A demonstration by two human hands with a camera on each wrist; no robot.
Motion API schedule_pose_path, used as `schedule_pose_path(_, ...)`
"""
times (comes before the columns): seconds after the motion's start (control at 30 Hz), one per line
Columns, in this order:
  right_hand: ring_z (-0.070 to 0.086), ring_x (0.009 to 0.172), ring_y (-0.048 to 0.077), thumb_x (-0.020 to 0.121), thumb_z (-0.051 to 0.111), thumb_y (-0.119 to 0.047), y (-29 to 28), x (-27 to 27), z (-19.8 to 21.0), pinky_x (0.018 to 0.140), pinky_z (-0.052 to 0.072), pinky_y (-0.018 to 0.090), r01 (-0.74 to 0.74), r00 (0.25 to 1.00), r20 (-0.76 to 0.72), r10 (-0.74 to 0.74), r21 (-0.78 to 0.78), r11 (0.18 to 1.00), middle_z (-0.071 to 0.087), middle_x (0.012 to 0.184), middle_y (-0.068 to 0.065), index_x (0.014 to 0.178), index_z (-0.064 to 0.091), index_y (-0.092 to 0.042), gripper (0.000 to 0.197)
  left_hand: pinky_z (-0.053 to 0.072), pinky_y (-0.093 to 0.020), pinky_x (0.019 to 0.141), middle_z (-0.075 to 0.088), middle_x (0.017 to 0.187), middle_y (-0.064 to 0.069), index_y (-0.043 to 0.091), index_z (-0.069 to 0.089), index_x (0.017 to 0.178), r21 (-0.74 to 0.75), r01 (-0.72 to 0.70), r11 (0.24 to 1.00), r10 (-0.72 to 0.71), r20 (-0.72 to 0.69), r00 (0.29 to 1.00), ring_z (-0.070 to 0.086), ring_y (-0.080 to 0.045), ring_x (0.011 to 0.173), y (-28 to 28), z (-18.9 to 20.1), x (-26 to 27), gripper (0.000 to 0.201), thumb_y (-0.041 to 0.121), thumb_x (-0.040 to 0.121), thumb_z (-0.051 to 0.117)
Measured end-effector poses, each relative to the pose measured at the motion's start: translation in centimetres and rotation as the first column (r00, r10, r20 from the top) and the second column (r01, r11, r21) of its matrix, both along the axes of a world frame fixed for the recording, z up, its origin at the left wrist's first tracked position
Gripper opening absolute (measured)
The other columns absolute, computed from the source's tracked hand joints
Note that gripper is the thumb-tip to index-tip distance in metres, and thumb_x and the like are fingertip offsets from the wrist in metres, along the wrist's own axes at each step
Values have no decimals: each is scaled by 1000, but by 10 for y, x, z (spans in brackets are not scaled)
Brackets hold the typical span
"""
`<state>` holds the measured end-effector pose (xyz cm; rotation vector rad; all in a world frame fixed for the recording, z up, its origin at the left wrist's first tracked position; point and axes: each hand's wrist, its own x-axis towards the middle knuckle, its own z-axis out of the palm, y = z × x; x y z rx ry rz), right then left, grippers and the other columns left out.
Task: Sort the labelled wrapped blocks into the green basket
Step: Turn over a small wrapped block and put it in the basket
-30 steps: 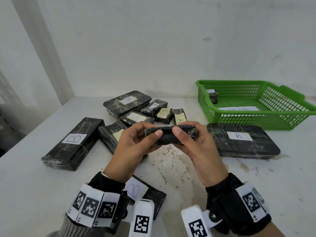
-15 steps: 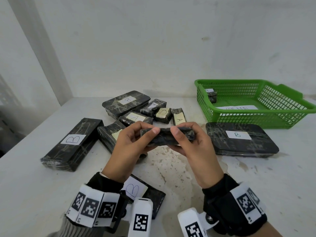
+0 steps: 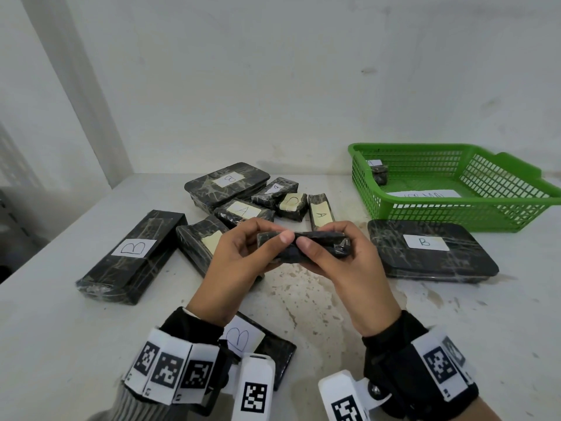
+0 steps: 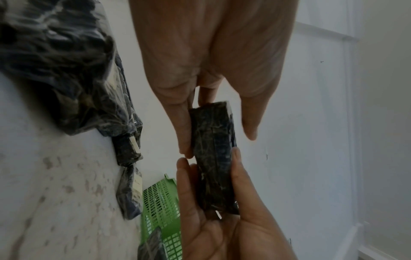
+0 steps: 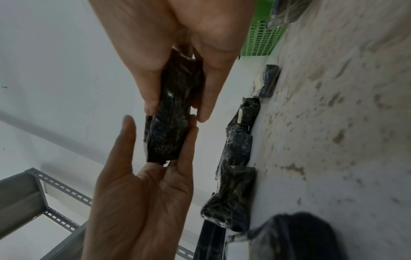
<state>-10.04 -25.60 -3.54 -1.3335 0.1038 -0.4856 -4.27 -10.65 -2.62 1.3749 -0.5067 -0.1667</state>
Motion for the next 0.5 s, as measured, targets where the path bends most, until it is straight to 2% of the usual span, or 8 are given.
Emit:
schedule_pose_path(0.1,72,91,26,62,80,-26,-2,1,-1,75,60,34,12,1000,-7,-12,16,1000,70,97,14,94,62,-8,41,57,-28,75,68,80,-5,3,68,94,-11,3,1000,-3,4,1000,67,-18,80,-1,-2,0,26,23,76,69)
schedule_pose_path(0.2,73,91,23,65,78,-26,-2,1,1,74,60,32,-22,1000,-21,23,26,999,70,98,14,98,61,-5,43,58,-31,77,68,80,-6,1,67,93,-8,-5,1000,5,2,1000,68,-20,81,0,-3,2,26,23,78,68)
schedule_pose_path(0.27,72,95,23,72,76,-33,-1,1,3,75,60,32,-59,998,-13,60,65,996,71,104,16,103,63,-4,45,60,-32,80,69,84,-10,-2,66,95,-27,-17,999,16,-34,999,68,-22,86,0,-3,4,31,24,78,67)
schedule_pose_path(0.33,71,100,25,84,67,-42,0,0,6,77,59,32,-115,993,22,113,131,985,72,109,14,110,64,-7,44,59,-32,82,71,93,-16,-4,65,98,-66,-29,997,22,-93,995,70,-24,93,1,-2,6,36,26,79,65)
schedule_pose_path(0.43,71,99,28,96,48,-32,-3,-2,9,78,59,34,-216,975,98,198,231,949,73,110,13,116,64,-7,35,58,-33,85,73,99,-13,0,66,103,-94,-57,994,44,-135,990,70,-19,96,3,1,8,38,31,81,62)
schedule_pose_path(0.5,72,93,31,92,50,-26,-5,-2,11,75,60,34,-231,970,127,206,226,946,73,109,16,115,65,-5,34,59,-34,85,72,95,-9,0,66,103,-97,-96,991,83,-131,988,69,-14,91,3,2,8,40,32,80,63)
